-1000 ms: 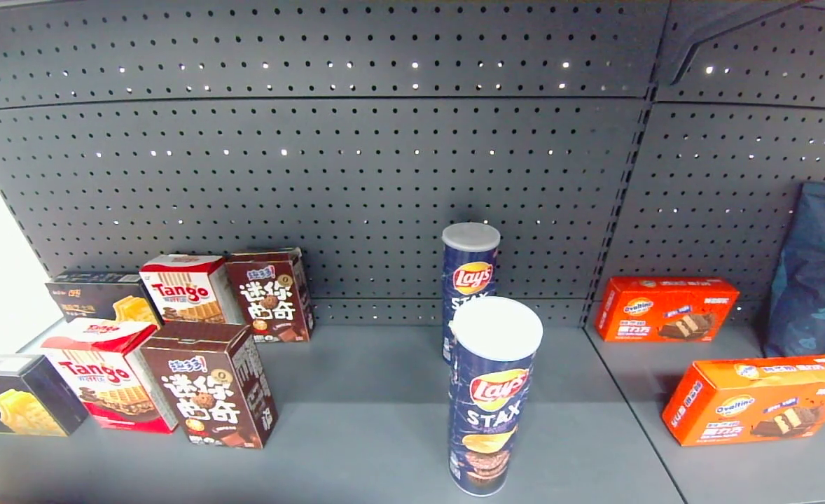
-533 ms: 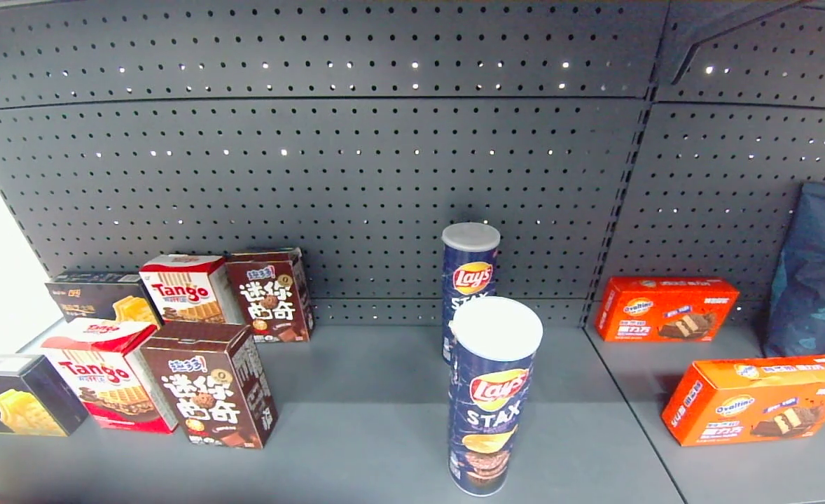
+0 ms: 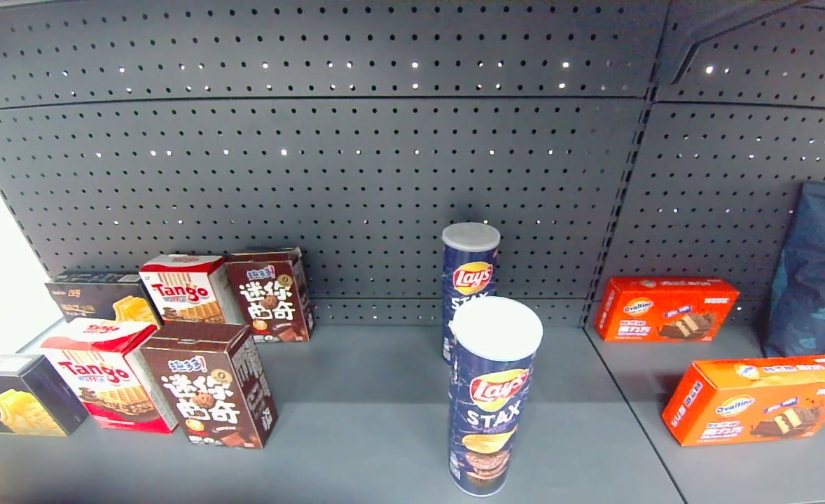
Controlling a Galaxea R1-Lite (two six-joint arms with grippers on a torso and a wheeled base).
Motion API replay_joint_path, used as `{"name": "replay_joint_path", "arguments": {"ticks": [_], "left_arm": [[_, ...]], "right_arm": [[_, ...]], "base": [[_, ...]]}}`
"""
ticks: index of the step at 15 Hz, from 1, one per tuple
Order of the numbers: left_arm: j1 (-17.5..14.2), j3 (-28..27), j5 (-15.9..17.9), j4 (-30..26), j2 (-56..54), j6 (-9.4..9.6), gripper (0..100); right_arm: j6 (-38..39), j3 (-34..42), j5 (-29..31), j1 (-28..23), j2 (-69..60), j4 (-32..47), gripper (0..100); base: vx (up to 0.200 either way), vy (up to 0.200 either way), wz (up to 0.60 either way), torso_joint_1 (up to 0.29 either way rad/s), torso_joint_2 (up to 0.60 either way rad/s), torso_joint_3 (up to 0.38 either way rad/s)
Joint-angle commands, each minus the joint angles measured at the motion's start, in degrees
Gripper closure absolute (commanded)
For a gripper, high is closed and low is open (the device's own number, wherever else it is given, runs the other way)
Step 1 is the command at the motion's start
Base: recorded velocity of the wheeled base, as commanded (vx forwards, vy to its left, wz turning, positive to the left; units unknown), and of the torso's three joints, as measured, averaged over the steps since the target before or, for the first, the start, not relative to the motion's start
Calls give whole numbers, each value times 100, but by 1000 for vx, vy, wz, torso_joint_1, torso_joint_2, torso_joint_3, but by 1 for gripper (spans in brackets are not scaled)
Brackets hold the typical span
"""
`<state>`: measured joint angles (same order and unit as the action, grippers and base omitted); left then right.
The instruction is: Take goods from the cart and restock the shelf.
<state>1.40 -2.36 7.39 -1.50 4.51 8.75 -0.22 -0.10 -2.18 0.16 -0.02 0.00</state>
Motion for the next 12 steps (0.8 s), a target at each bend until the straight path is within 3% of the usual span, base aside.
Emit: {"name": "replay_joint_path", "arguments": {"ticks": [1,2,5,7,9,10,11,12], "left_arm": [[-140,87,-62,150,-451,-93,0],[-140,131,-53,220,-442,-506,0],[-131,149,35,273,-442,-190,0],[-131,140,-44,255,-451,-207,0],[-131,131,-343,220,-442,-216,0],[-140,149,-941,264,-442,-190,0],[-140,149,-1301,273,-442,-207,0],[-131,157,-1433,335,-442,-269,0]], "right_arm": [[-4,1,-2,2,2,0,0],[-4,1,-2,2,2,0,0],[-4,1,-2,2,2,0,0],[-4,1,-2,2,2,0,0],[-4,1,-2,2,2,0,0],[-4,1,-2,2,2,0,0],[-4,1,-2,2,2,0,0],[-4,1,-2,2,2,0,0]], "base": [[0,0,0,0,0,0],[0,0,0,0,0,0],[0,0,0,0,0,0],[0,0,0,0,0,0],[0,0,0,0,0,0],[0,0,0,0,0,0],[0,0,0,0,0,0],[0,0,0,0,0,0]]}}
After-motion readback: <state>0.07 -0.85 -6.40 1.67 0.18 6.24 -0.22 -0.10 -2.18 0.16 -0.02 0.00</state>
